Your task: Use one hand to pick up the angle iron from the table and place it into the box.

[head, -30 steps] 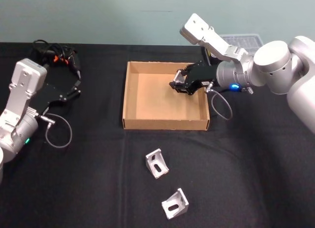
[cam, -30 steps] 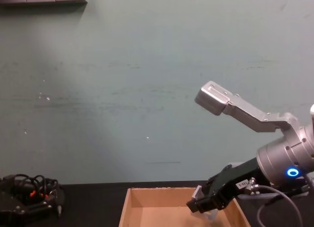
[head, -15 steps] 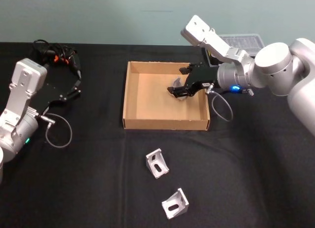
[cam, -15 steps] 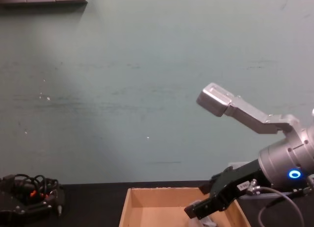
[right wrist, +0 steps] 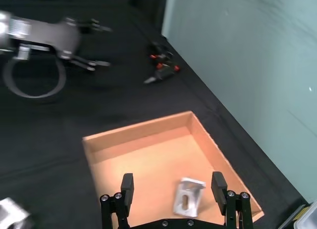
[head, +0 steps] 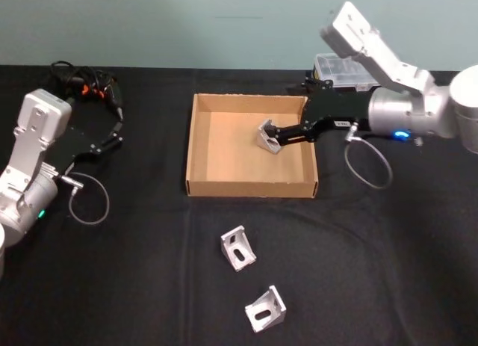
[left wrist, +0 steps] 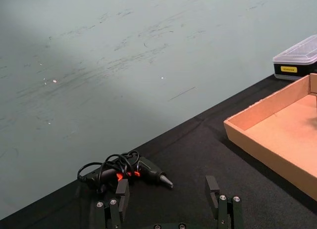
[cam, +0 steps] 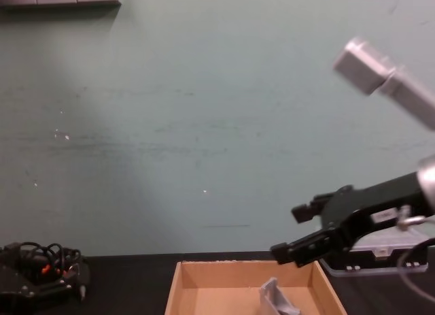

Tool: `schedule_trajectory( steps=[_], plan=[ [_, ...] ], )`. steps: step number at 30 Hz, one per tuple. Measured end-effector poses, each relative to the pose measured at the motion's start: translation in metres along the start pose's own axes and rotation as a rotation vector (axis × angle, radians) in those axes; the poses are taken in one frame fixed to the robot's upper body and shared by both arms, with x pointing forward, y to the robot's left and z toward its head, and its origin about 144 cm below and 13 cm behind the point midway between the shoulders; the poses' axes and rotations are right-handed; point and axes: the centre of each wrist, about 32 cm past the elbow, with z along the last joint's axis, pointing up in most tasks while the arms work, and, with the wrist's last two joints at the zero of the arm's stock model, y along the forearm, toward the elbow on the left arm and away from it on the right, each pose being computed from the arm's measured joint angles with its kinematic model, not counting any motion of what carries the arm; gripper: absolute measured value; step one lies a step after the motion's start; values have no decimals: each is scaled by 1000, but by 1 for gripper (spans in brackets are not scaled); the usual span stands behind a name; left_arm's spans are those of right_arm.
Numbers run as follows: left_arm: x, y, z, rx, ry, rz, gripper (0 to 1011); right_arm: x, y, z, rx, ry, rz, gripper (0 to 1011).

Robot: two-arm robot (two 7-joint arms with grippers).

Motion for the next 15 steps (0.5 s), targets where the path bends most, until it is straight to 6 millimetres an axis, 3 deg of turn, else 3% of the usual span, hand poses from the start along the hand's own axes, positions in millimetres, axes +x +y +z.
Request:
schedule_trajectory(
  steps=[7, 15],
  plan=[
    [0, 0, 0, 0, 0, 0, 1000, -20, -39, 12, 40, -62, 90, 1000],
    [0, 0, 0, 0, 0, 0, 1000, -36, -68, 20, 50, -108, 221, 1000]
  ],
)
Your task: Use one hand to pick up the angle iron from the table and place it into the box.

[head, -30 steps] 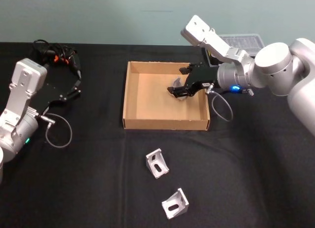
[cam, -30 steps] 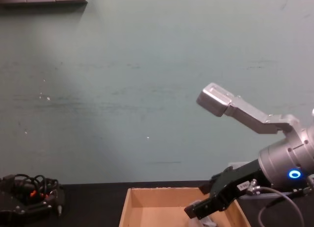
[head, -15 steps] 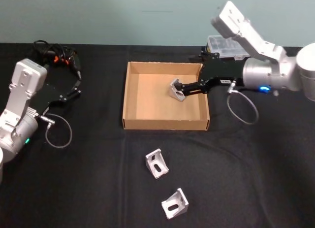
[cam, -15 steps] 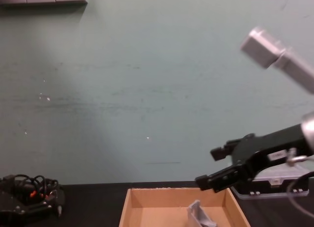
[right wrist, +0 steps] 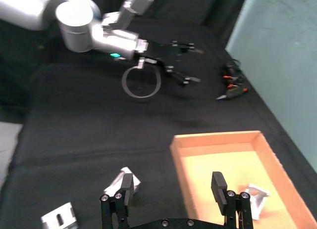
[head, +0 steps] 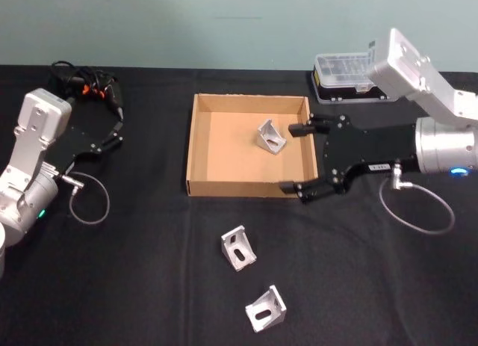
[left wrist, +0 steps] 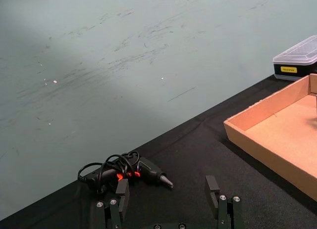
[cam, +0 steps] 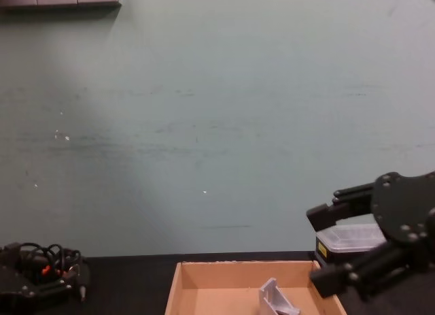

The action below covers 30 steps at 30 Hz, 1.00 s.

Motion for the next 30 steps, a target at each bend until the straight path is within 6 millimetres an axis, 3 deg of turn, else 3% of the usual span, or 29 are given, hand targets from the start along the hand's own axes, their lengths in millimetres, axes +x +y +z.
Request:
schedule_trajectory(
  steps=[10, 20, 30],
  plan=[
    [0, 0, 0, 0, 0, 0, 1000, -19, -6, 8, -27, -38, 153, 1000],
    [0, 0, 0, 0, 0, 0, 1000, -35, 16, 2, -96, -61, 364, 1000],
    [0, 0, 0, 0, 0, 0, 1000, -38, 34, -6, -181, -103, 436, 1000]
  ],
)
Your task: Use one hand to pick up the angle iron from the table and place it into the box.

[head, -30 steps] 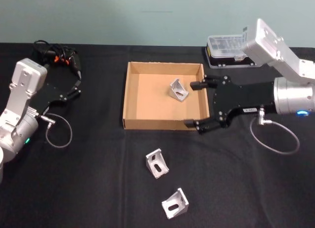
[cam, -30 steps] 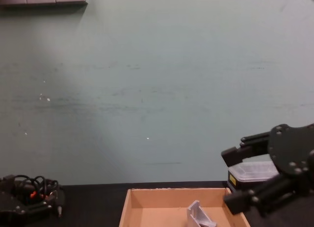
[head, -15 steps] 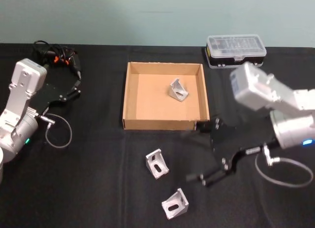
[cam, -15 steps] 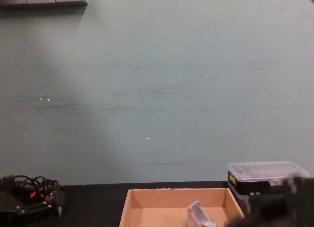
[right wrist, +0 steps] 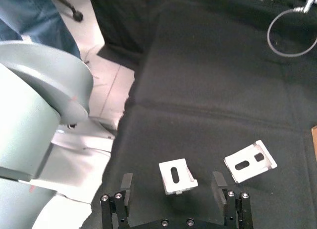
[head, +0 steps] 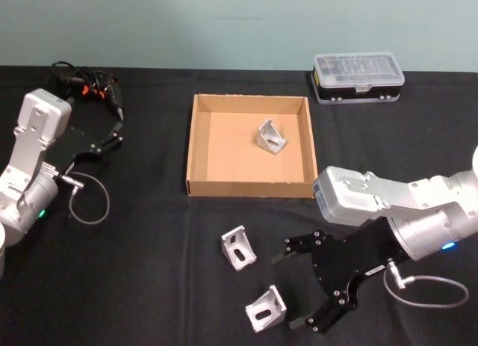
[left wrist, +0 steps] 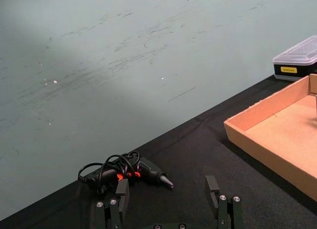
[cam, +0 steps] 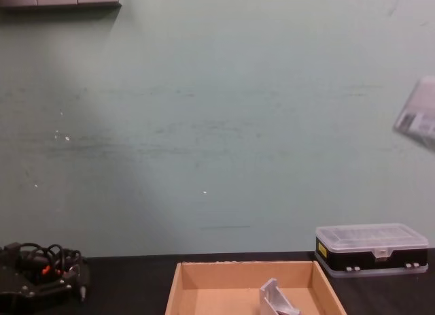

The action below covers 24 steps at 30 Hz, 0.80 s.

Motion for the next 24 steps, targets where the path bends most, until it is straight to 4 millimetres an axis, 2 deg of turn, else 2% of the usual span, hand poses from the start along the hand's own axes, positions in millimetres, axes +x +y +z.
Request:
schedule_trajectory(
  steps=[24],
  plan=[
    [0, 0, 0, 0, 0, 0, 1000, 25, 32, -9, -98, -29, 81, 1000]
  ],
)
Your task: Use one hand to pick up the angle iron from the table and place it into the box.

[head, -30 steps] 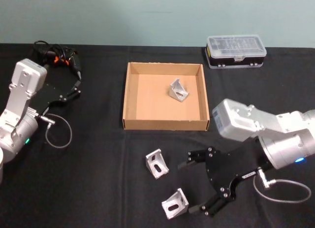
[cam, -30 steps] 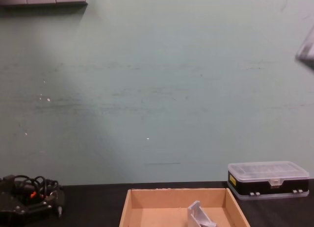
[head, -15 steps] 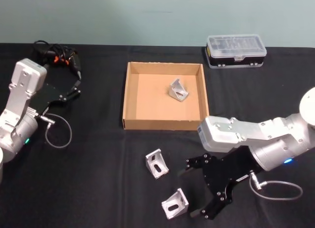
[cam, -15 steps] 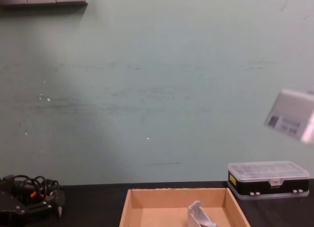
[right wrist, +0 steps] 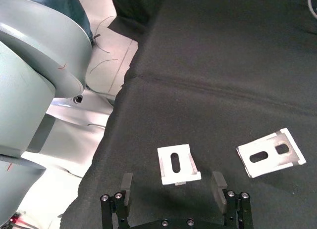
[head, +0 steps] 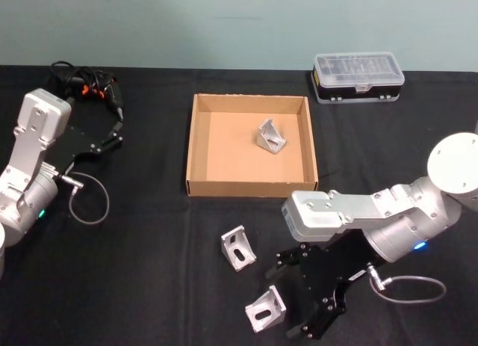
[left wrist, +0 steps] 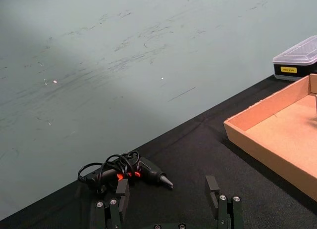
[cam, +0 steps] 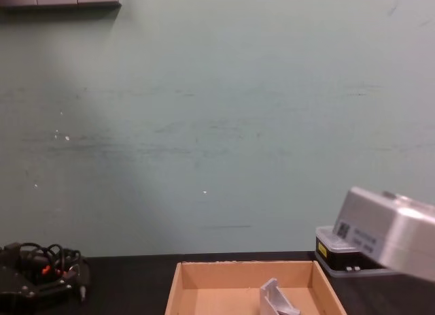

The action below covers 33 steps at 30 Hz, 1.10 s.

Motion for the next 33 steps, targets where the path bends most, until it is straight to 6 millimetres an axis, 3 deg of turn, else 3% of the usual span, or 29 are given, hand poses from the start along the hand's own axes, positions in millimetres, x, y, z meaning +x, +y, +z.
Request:
schedule_trajectory(
  steps=[27, 33],
  plan=[
    [0, 0, 0, 0, 0, 0, 1000, 12, 20, 0, -6, -11, 20, 1000],
    [0, 0, 0, 0, 0, 0, 1000, 12, 22, 0, -5, -13, 18, 883]
  ],
)
